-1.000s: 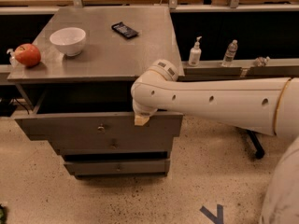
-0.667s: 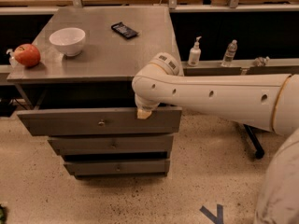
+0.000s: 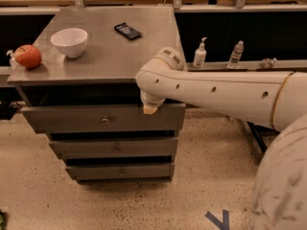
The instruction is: Close top drawer
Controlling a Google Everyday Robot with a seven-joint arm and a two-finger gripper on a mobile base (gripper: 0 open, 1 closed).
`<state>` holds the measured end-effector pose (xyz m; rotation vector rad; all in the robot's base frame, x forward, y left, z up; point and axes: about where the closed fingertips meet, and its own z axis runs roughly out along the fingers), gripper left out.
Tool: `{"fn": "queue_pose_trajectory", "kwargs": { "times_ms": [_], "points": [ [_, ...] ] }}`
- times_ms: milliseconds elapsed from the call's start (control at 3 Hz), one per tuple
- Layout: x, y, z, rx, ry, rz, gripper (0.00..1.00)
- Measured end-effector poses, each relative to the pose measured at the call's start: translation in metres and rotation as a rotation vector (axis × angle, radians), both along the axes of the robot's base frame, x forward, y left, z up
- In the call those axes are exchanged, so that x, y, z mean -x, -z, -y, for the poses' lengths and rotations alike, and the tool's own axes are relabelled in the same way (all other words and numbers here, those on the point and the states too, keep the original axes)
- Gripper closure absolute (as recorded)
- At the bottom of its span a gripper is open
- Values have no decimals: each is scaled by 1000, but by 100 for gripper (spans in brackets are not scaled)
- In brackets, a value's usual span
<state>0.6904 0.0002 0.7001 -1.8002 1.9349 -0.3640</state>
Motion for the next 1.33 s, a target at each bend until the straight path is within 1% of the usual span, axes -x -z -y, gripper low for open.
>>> {"fn": "queue_pose_trajectory", "kwargs": {
  "times_ms": [333,667,1000,1333],
  "points": [
    [8,3,0,-31,-15,3,53],
    [50,-3,0,-102,-50,54,52],
    [82,-17,9,-152,-66,114,52],
    [105,-12,13,-174,-85,107,69]
  ]
}}
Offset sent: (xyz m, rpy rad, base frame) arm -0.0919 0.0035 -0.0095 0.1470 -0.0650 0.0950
